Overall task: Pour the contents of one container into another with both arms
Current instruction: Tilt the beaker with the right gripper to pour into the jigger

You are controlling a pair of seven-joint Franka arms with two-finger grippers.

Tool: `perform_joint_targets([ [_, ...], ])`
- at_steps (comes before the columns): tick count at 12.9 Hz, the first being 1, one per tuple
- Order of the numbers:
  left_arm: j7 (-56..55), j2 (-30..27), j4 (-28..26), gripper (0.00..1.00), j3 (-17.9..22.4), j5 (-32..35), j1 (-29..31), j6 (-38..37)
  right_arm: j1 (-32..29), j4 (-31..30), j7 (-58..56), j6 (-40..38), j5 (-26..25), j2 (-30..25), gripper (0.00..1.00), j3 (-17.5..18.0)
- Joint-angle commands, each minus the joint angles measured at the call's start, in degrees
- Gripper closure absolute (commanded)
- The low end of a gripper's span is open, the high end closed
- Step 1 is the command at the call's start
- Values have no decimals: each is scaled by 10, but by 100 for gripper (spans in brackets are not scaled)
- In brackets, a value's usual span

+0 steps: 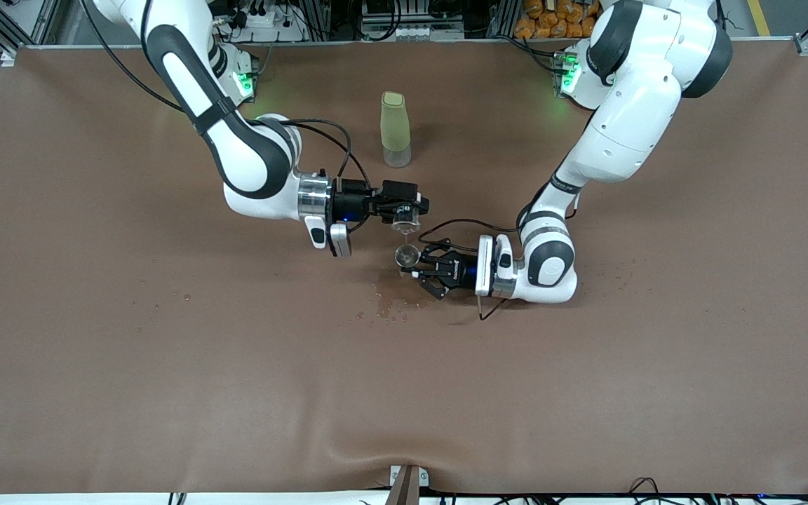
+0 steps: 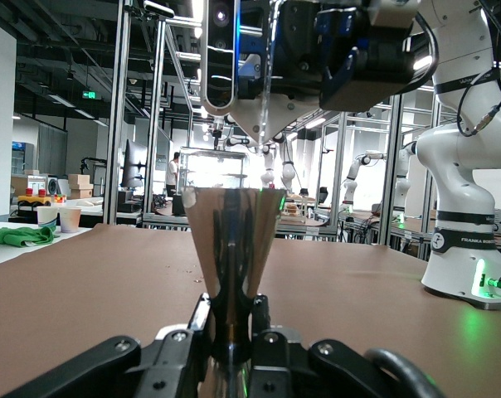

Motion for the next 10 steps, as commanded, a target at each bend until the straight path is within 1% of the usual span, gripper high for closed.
perform_joint_targets([
  [1,-12,-19,-15,100,1,11,2,-3,-2,-14,22,0,15,-21,100,6],
  [10,-13,-19,-16,100,1,11,3,-3,-4,-8,66,0,25,-20,100,5],
])
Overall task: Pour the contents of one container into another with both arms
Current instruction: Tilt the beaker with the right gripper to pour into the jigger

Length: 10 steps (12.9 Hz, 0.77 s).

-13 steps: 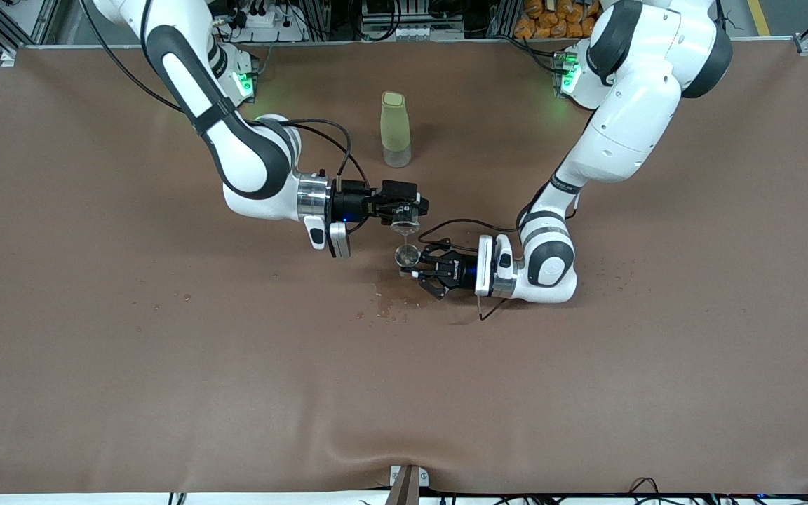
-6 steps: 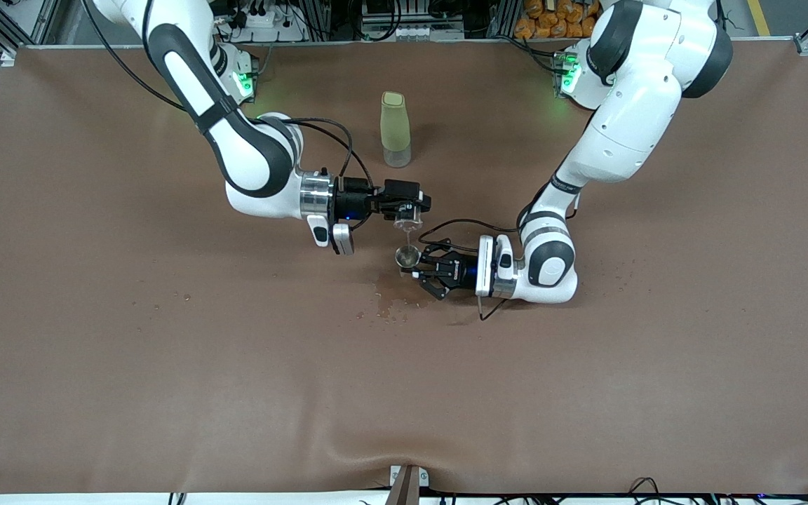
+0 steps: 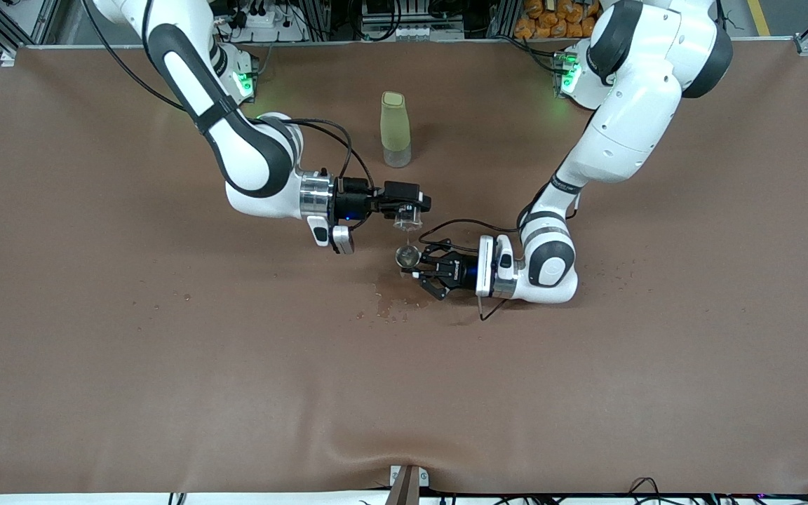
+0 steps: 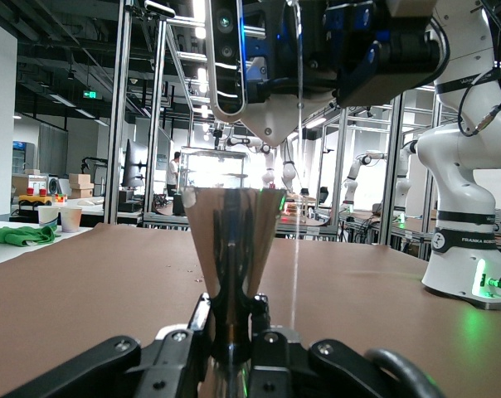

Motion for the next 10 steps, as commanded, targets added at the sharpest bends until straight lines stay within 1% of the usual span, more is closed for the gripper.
perform_joint_targets([
  [1,-12,-19,-15,100,1,11,3,-3,-4,-9,28,0,16,-19,100,2],
  [4,-12,-19,-15,100,1,11,4,-3,-4,-5,34,0,20,-17,100,2],
  [6,-12,-19,-14,100,1,11,3,-3,-4,0,34,0,47,-14,100,2],
  [10,-12,-20,-16,100,1,12,5,-4,-7,11,39,0,56,-11,100,2],
])
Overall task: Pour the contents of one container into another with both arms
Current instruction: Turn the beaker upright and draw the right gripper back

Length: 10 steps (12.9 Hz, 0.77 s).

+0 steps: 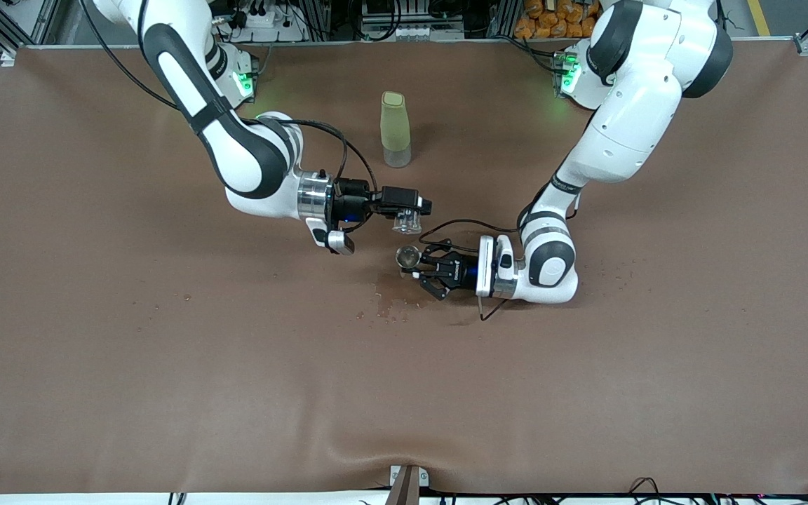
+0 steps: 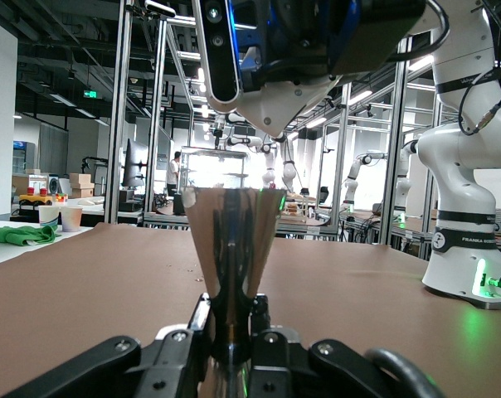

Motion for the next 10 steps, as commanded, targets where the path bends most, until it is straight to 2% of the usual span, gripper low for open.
perform_joint_targets([
  [1,-14,-20,-14,100,0,15,7,-4,-6,-2,23,0,30,-10,100,3],
  [3,-28,-22,-9,100,0,39,26,-16,-7,-2,34,-1,58,-10,100,3],
  [5,-41,-27,-2,100,0,67,48,-17,-7,-3,32,0,63,-10,100,3],
  [6,-50,-29,-1,100,0,82,62,-19,-7,-2,9,3,43,-11,100,2],
  [8,-62,-29,12,100,0,121,94,-58,-13,-2,-50,6,-42,-10,100,-4],
  [10,-63,-28,14,100,1,171,138,-83,-29,2,-58,6,-99,-10,100,-7],
])
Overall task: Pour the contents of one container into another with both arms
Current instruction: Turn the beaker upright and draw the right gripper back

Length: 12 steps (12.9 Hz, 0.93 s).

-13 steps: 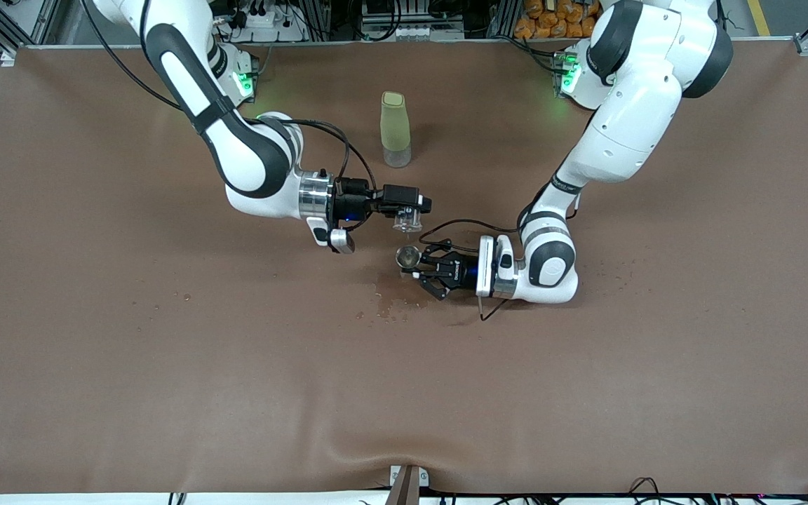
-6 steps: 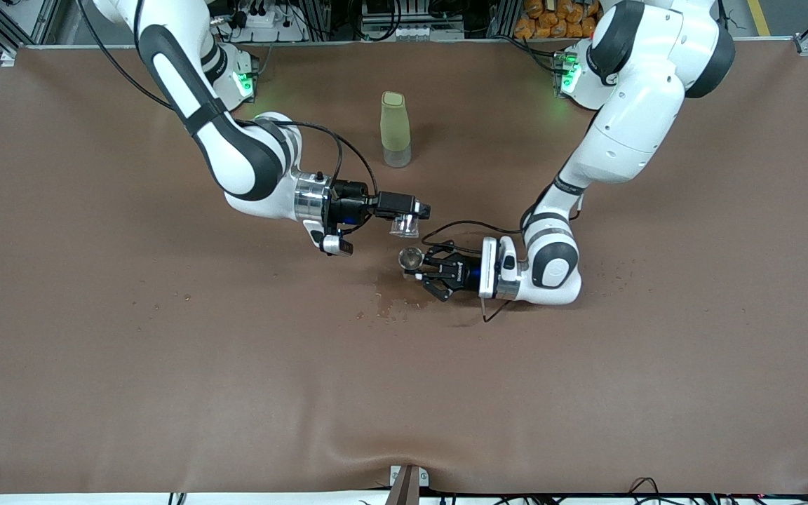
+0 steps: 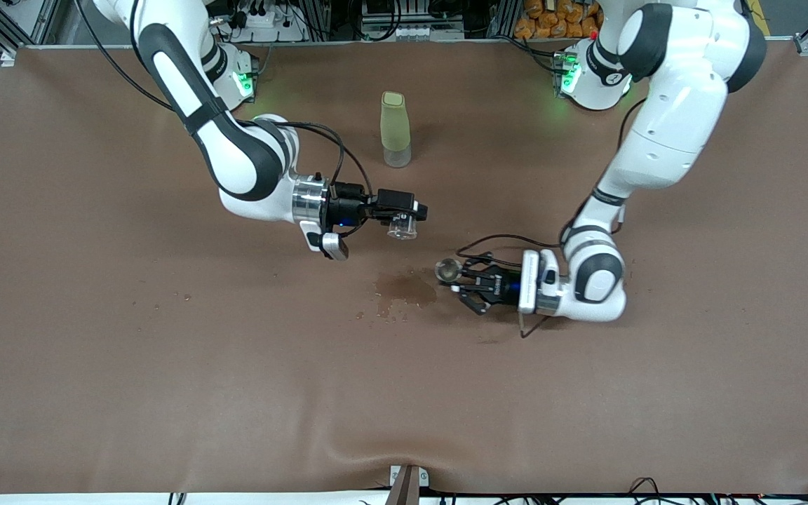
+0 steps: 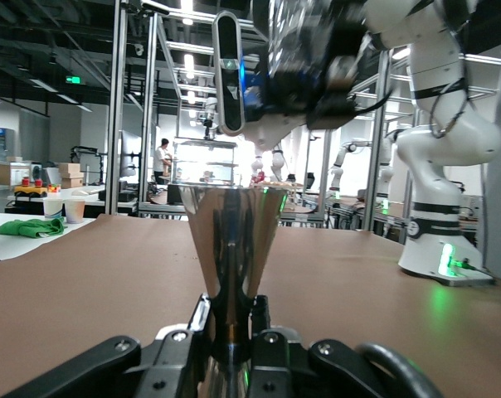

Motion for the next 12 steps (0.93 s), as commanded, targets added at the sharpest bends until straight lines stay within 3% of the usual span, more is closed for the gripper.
perform_joint_targets([
  [1,-9,-10,-4,100,-3,68,55,-43,-27,2,-25,0,-72,-10,100,2],
  [6,-2,-3,-3,100,-3,201,176,-123,-95,2,-108,-2,-218,-1,100,2],
  [10,38,21,-4,100,-1,257,261,-151,-159,2,-196,-7,-287,22,100,2],
  [12,62,33,-4,100,3,275,283,-151,-215,17,-249,-65,-319,54,100,2],
])
